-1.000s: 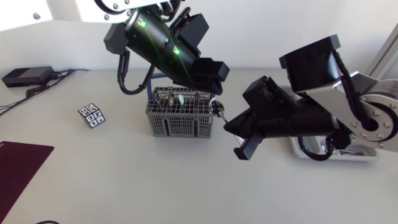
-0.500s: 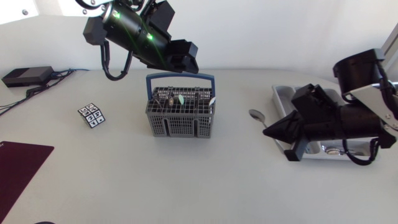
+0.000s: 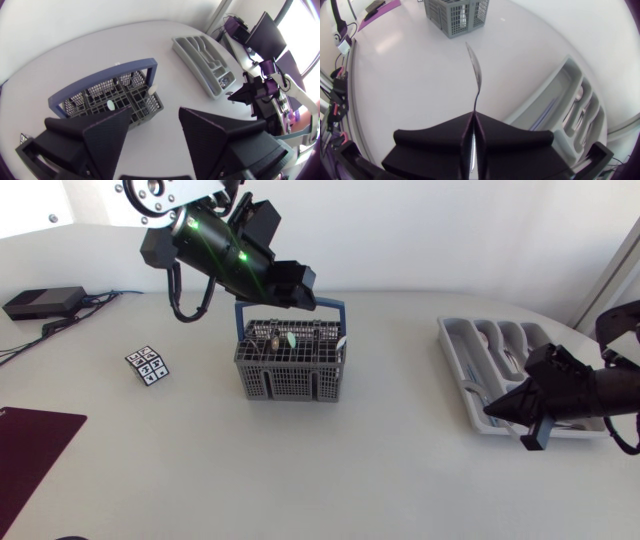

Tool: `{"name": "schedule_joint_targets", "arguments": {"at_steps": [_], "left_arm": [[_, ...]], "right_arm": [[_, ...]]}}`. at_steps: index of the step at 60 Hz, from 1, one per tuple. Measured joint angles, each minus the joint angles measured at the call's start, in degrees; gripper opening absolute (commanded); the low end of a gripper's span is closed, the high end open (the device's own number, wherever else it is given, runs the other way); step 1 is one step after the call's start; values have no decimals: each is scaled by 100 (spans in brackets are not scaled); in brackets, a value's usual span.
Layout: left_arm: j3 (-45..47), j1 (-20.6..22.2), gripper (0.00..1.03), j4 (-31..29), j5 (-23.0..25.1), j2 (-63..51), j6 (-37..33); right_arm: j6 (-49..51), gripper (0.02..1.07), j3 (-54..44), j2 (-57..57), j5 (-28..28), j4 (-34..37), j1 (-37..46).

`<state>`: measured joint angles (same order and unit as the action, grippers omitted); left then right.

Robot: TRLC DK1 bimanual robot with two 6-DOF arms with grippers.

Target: Transfer all utensils from the basket to the drawer tray.

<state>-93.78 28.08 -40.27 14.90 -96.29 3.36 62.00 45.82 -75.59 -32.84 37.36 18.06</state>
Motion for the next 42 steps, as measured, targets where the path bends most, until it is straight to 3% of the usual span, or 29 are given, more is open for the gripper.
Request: {"name": "schedule_joint_targets", "arguments": {"at_steps": [23, 33, 42], "left_arm": [[461, 166, 66, 422, -321, -118, -151], [511, 175, 66, 529, -345, -127, -195], [590, 175, 66, 592, -363, -127, -210]], "right_arm": [[2387, 8, 1530, -1519, 107, 984, 1644], [3193, 8, 2107, -2210, 643, 994, 1912], [3609, 8, 2271, -2594, 1147, 470, 1996]]}}
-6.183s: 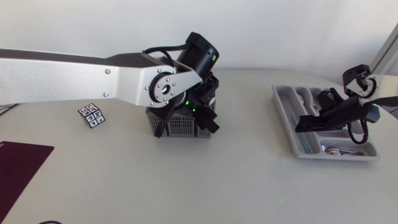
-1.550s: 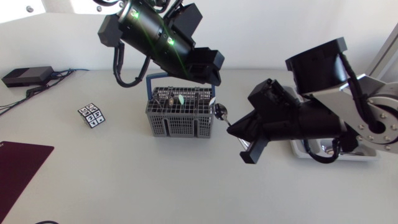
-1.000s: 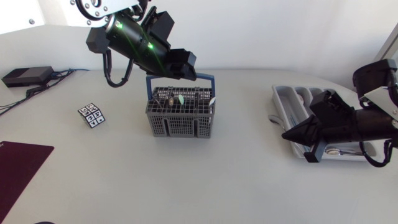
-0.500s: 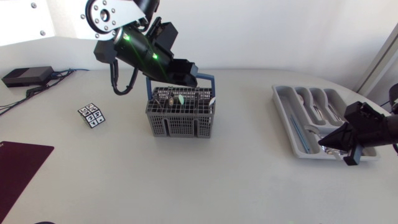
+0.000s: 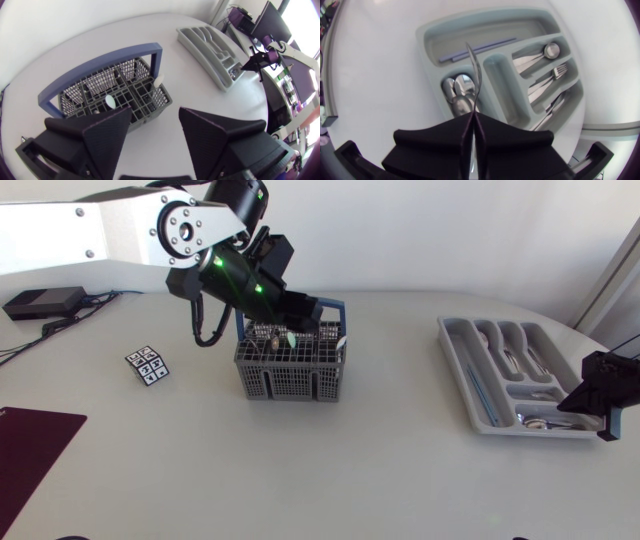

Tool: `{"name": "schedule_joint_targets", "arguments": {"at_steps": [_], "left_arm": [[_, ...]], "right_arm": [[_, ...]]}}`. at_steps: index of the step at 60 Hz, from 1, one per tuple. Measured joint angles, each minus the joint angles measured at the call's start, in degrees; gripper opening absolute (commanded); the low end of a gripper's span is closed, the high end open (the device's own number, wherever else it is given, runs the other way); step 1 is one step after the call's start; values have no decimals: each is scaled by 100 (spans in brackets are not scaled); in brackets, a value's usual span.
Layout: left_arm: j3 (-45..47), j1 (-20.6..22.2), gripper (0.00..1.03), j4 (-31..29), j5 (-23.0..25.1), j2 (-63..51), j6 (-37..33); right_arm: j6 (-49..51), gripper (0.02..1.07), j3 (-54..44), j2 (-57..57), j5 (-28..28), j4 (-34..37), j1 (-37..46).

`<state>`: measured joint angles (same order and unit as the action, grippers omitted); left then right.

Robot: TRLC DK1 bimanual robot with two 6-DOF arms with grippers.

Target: Transfer all utensils from the basket to the drawer tray.

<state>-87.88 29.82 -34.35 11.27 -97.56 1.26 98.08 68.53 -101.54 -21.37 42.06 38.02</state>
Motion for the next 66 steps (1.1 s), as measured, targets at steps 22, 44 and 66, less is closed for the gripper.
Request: {"name": "schedule_joint_targets", "arguments": {"at_steps": [22, 44, 66], "left_arm": [[170, 181, 66, 203, -195, -2, -48], [308, 219, 66, 321, -282, -74, -129], [374, 409, 66, 732, -662, -225, -258]], "right_arm": [[365, 19, -63, -317, 492, -844, 4], [376, 66, -697, -42, 490, -1338, -9], [-970, 75, -1032, 1449, 153, -555, -1003]]}}
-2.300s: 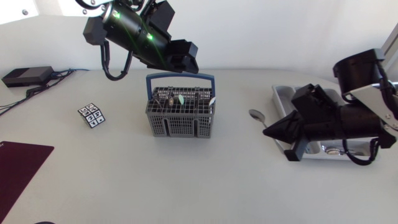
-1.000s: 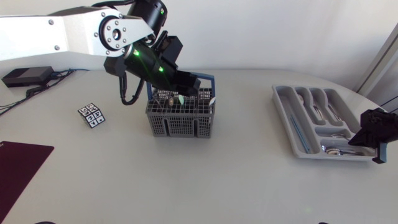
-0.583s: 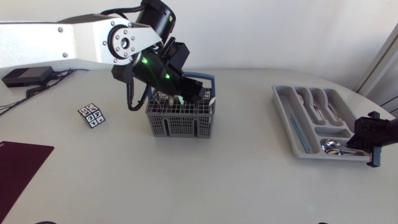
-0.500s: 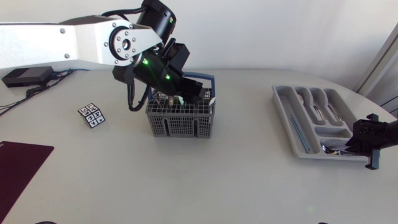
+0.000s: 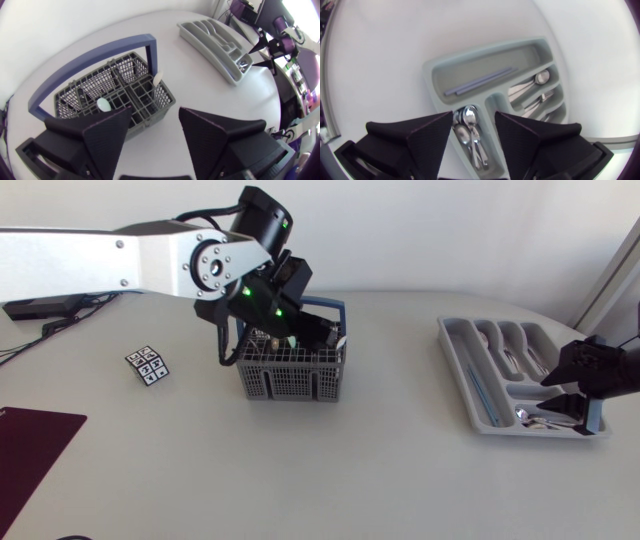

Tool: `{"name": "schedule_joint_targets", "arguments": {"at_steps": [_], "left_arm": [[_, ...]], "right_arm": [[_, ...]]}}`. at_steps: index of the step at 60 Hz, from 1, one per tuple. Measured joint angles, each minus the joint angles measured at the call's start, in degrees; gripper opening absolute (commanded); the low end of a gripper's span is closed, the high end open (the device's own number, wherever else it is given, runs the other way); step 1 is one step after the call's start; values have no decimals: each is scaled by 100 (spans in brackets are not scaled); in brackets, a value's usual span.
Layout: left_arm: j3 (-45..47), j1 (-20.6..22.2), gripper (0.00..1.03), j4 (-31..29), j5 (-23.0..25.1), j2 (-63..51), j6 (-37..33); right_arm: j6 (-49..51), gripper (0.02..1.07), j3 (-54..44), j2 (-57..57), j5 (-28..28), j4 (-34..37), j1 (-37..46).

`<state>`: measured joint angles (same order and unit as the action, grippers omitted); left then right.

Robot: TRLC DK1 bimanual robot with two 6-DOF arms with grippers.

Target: Transfer all utensils from the basket to the drawer tray.

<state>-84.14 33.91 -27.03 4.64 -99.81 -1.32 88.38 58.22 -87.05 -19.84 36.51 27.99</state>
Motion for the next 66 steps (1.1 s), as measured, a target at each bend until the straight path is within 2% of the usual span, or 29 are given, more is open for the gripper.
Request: {"name": "schedule_joint_targets", "arguments": {"at_steps": [13, 32, 36, 43, 55, 66], "left_arm": [[0, 372, 65, 619, -636, -354, -230], [17, 658, 65, 1502, -1366, -748, -522], [24, 697, 60, 1670, -1574, -815, -592], [72, 704, 58, 1923, -1709, -918, -647], [96, 706, 54, 2009, -1827, -1126, -673], [136, 726, 35, 2267, -1873, -1178, -737]], "right_arm": [[-1233, 75, 74, 70, -435, 693, -634], [-2391, 75, 125, 164, -898, 822, -1272], [-2562, 75, 118, 190, -916, 765, -1401], [-2736, 75, 57, 313, -920, 682, -1563], [-2883, 75, -24, 472, -955, 673, -1703], [-2885, 75, -122, 562, -955, 632, -1775]]}}
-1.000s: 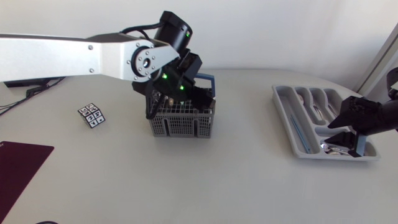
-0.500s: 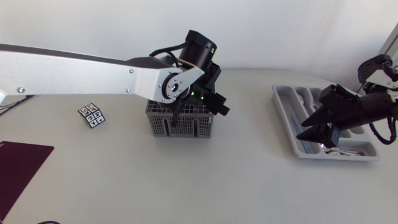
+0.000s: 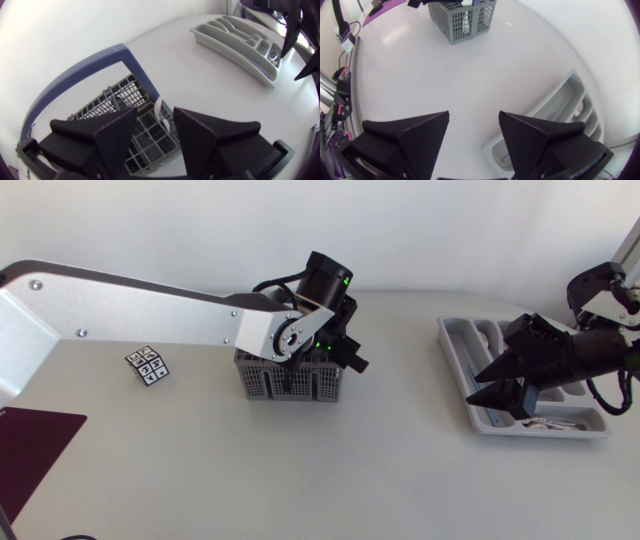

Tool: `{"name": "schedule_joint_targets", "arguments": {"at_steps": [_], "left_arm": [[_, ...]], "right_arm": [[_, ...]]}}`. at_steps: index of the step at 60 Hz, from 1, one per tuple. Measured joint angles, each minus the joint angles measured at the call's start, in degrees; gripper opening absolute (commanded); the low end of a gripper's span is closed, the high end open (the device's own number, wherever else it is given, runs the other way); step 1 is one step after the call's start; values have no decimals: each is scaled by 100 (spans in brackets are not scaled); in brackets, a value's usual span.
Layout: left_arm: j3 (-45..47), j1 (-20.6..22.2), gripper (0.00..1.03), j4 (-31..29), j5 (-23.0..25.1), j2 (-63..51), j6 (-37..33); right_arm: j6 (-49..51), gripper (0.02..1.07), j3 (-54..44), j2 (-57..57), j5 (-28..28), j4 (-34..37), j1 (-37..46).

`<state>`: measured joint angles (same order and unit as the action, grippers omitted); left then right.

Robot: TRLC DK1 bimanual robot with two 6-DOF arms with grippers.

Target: Transfer all utensils from the basket to the drawer tray.

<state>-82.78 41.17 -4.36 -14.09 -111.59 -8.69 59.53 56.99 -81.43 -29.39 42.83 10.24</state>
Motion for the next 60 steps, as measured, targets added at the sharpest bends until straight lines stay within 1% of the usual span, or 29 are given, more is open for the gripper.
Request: {"name": "schedule_joint_targets", "arguments": {"at_steps": [3, 7, 15, 18, 40, 60], "left_arm": [[39, 7, 29, 111, 2, 0, -37], [101, 17, 23, 214, -4, 0, -61], [179, 35, 8, 254, -15, 0, -85], [186, 37, 4, 256, -15, 0, -85], [321, 37, 4, 341, -20, 33, -103], [529, 37, 4, 514, -20, 555, -190]], "right_arm": [[0, 75, -28, 39, 0, -22, -22], [0, 75, -72, 87, 0, -70, -46], [-44, 75, -103, 144, 2, -107, -55], [-48, 75, -107, 157, 2, -107, -55], [-63, 75, -269, 210, 4, -151, -109], [-63, 75, -378, 238, 7, -234, -120]]}}
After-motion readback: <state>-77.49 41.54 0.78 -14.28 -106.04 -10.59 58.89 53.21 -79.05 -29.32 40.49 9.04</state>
